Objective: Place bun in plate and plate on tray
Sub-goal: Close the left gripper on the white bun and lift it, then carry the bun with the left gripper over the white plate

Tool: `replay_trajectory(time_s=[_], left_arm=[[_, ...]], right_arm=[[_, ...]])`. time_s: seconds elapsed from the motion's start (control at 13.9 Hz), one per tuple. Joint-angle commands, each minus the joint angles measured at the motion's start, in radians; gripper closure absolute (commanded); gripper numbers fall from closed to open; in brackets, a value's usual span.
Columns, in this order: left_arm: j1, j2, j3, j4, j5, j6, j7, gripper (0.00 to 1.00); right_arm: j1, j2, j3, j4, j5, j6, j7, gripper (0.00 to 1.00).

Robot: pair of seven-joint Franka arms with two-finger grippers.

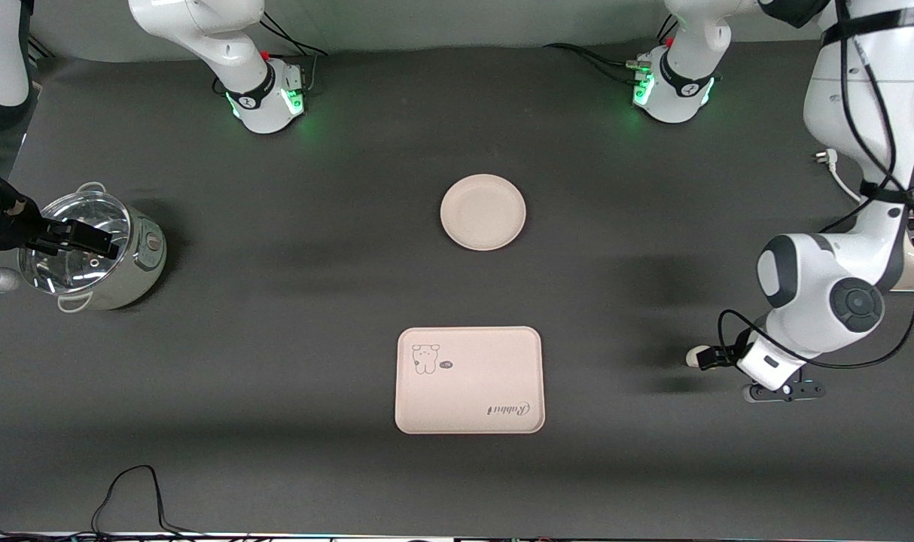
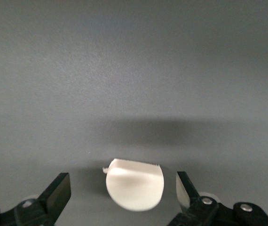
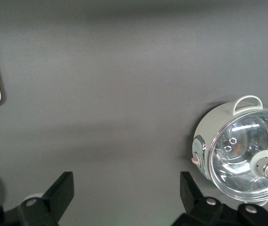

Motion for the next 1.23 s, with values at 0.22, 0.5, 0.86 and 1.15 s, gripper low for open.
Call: replay_trajectory(time_s=[0.22, 0.5, 0.86, 1.15], left_arm=[[-0.007, 0.04, 0.003, -0.044, -0.009, 0.082, -0.072, 0.01], [-0.011, 0.039, 0.003, -0.045, -0.009, 0.065, -0.08, 0.93], [-0.011, -0.002, -0.001, -0.039, 0.001, 0.014, -0.023, 1.0], [-0.008, -0.2, -0.112, -0.042, -0.028, -0.261, -0.075, 1.0]], right_arm=[[0.001, -0.01, -0.002, -0.01, 0.001, -0.006, -0.012, 0.0], [0.001, -0.01, -0.002, -0.012, 0.001, -0.006, -0.012, 0.0], [0.001, -0.01, -0.002, -0.012, 0.001, -0.006, -0.012, 0.0], [0.001, -0.01, -0.002, -0.012, 0.001, -0.006, -0.012, 0.0]])
